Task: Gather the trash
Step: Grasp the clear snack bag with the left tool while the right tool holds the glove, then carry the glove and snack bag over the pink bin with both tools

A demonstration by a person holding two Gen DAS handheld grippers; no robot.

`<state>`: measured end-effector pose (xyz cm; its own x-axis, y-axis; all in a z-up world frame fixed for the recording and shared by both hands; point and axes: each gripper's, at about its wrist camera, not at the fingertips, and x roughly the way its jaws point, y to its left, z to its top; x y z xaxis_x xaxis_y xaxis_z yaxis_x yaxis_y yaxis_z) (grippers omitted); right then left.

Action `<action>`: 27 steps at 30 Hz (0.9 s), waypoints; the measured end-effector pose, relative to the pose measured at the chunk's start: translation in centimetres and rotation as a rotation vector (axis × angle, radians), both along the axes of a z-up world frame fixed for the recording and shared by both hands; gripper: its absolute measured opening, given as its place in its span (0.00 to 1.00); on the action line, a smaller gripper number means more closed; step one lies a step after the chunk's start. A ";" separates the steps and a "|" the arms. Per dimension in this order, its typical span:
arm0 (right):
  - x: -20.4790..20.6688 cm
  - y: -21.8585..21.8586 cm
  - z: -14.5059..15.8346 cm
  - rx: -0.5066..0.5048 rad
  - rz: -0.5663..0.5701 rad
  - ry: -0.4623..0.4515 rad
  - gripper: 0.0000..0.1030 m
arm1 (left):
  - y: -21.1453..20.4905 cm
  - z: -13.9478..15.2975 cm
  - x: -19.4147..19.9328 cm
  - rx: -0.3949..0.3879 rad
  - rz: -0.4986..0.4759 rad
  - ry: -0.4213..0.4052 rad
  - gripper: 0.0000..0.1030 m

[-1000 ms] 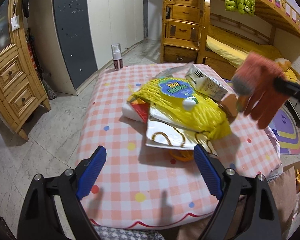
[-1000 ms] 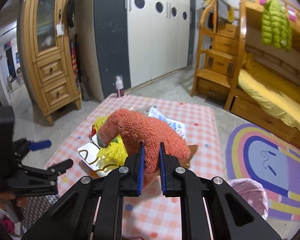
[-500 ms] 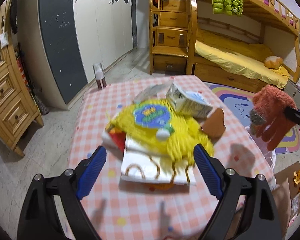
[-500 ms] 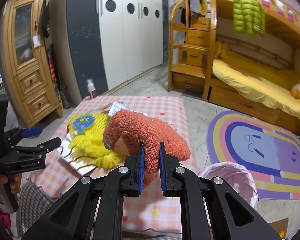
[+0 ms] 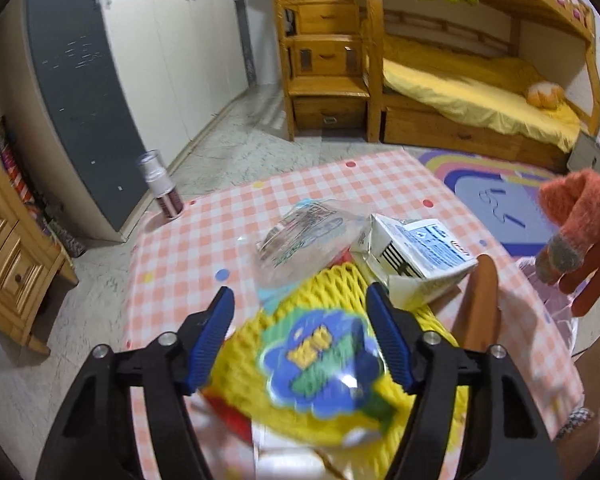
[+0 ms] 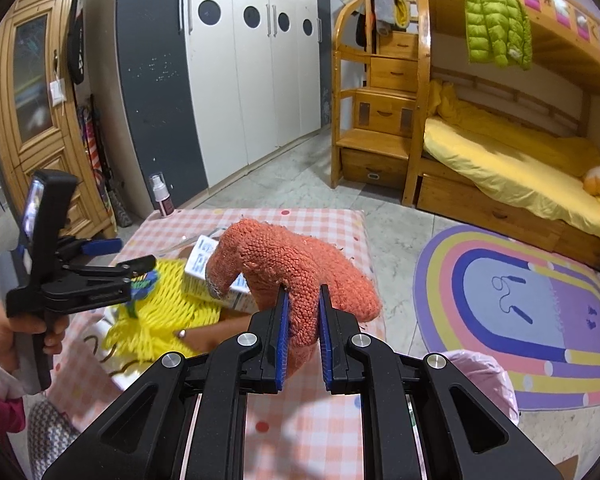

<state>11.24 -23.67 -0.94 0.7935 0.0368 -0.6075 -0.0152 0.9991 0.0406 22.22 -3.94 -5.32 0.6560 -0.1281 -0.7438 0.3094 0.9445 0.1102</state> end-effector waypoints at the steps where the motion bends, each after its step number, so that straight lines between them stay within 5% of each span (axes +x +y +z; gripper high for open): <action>1: 0.3 -0.1 -0.1 -0.001 0.000 0.002 0.13 | -0.4 -0.3 0.7 0.014 -0.011 0.010 0.60; 6: 1.6 -0.4 -0.5 -0.002 0.003 0.008 0.13 | -1.2 -2.1 3.3 0.076 -0.050 0.063 0.50; 14: 1.9 -0.6 -0.8 0.003 -0.002 0.012 0.13 | -0.1 -1.9 4.3 0.059 -0.023 0.037 0.01; 20: -0.1 -0.9 0.9 0.013 -0.024 -0.037 0.13 | 2.2 3.3 1.9 -0.067 0.009 -0.094 0.00; 27: -3.9 -2.4 3.1 0.036 -0.066 -0.097 0.13 | 1.9 8.5 -5.1 -0.205 -0.077 -0.191 0.00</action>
<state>7.36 -26.10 2.12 0.8497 0.0031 -0.5272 0.0445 0.9960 0.0777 17.13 -2.09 3.13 0.7640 -0.3183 -0.5612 0.3732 0.9276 -0.0179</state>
